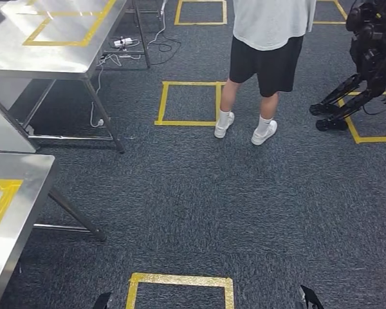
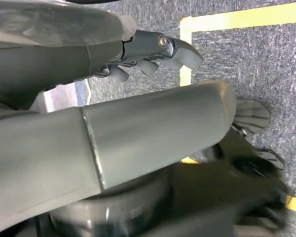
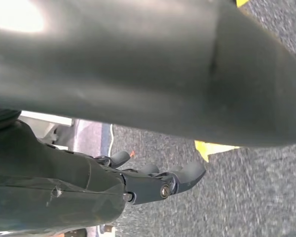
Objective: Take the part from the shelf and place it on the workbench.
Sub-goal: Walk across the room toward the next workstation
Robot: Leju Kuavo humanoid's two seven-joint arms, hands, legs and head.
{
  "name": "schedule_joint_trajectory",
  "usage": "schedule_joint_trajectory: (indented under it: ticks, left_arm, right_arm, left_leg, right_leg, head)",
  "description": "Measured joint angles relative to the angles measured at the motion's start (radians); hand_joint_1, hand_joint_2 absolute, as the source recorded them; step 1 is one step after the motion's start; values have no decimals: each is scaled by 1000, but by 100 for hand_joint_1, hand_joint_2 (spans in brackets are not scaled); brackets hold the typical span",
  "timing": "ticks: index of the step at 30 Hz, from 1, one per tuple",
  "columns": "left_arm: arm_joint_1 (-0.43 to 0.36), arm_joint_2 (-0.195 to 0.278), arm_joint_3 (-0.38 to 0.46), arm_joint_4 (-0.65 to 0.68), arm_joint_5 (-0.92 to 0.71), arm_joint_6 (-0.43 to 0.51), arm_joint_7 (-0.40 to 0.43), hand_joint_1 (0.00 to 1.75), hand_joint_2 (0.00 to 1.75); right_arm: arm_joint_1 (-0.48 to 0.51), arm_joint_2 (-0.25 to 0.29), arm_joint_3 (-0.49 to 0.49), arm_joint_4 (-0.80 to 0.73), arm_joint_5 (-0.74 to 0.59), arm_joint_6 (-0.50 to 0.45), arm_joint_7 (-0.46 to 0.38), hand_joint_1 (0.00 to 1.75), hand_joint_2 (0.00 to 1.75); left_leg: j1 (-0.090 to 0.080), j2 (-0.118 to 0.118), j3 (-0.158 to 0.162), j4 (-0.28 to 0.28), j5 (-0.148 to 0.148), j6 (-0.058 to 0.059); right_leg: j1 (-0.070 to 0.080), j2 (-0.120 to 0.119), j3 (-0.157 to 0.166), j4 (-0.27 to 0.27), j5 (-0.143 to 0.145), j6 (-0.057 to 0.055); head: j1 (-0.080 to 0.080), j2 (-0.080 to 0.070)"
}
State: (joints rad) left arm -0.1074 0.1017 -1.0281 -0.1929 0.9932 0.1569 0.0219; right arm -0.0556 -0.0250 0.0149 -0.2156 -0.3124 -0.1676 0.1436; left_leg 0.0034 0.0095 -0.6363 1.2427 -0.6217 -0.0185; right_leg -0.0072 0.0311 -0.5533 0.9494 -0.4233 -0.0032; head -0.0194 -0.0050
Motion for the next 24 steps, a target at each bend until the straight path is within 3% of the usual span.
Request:
schedule_joint_trajectory:
  ticks: [1,2,5,7,9,11,13,15,16,17,18,20,22,24]
  left_arm:
    - [1,0,-1,0,0,0,0,0,0]
    - [2,0,-2,0,-1,-1,0,0,0]
    - [1,0,-5,0,-5,-2,0,0,0]
    - [0,-2,-9,0,-12,-3,1,0,0]
    - [-3,-5,-14,0,-18,-3,3,0,0]
    - [-4,-8,-17,0,-19,-3,3,0,0]
    - [-3,-8,-19,0,-19,-3,1,0,0]
    - [-1,-9,-20,0,-19,-3,0,0,0]
    - [0,-9,-20,0,-19,-3,0,0,0]
    - [0,-10,-20,0,-19,-3,0,0,0]
    - [0,-10,-20,0,-19,-3,0,0,0]
    - [-1,-12,-21,0,-19,-3,-1,0,0]
    - [-1,-13,-21,0,-19,-3,-1,0,0]
    - [-2,-14,-21,0,-19,-3,-2,0,0]
  right_arm:
    - [0,0,0,2,5,0,0,0,0]
    - [0,0,0,4,12,0,0,0,0]
    - [0,0,1,7,39,3,-2,0,0]
    - [0,0,3,8,54,7,-6,0,0]
    - [3,-1,4,11,57,8,-12,0,0]
    - [4,-1,6,14,59,8,-15,0,0]
    - [2,0,9,16,65,9,-17,0,0]
    - [0,-1,10,16,71,8,-18,0,0]
    - [1,-1,11,17,73,8,-17,0,0]
    - [2,-1,11,17,74,8,-17,0,0]
    - [2,-1,12,18,74,8,-17,0,0]
    - [1,-1,14,19,74,8,-17,0,0]
    - [-2,-2,17,19,74,8,-18,0,0]
    - [-1,-3,19,20,75,8,-18,0,0]
  left_leg:
    - [1,-1,-8,9,10,0]
    - [2,-4,4,-26,39,1]
    - [8,-51,94,-238,143,8]
    - [8,-67,117,-294,159,15]
    - [5,-48,119,-297,162,26]
    - [5,-28,121,-304,166,39]
    - [2,-7,123,-306,166,47]
    - [-2,16,124,-306,164,50]
    - [-3,28,125,-305,162,50]
    - [-4,38,127,-305,161,50]
    - [-4,48,130,-305,158,49]
    - [-8,65,138,-304,152,44]
    - [-12,83,143,-303,146,37]
    - [-14,102,146,-304,142,29]
  right_leg:
    - [0,12,0,0,0,0]
    - [-1,24,1,1,0,1]
    - [-1,59,2,4,0,8]
    - [0,77,-2,4,1,20]
    - [-3,86,-6,4,2,32]
    - [-2,45,-25,46,-26,42]
    - [-1,-9,-79,169,-94,48]
    - [-2,-21,-137,296,-147,51]
    - [-2,-23,-143,314,-145,51]
    - [-2,-25,-129,290,-125,50]
    - [-1,-32,-95,227,-91,46]
    - [7,-76,-16,79,-34,34]
    - [16,-104,16,11,-19,21]
    - [17,-83,14,5,-17,12]
  head:
    - [-1,0]
    - [-2,0]
    - [-6,0]
    - [-5,0]
    - [-2,0]
    - [2,0]
    - [7,0]
    - [8,0]
    - [8,0]
    - [9,0]
    - [9,0]
    - [10,0]
    - [10,0]
    - [9,0]
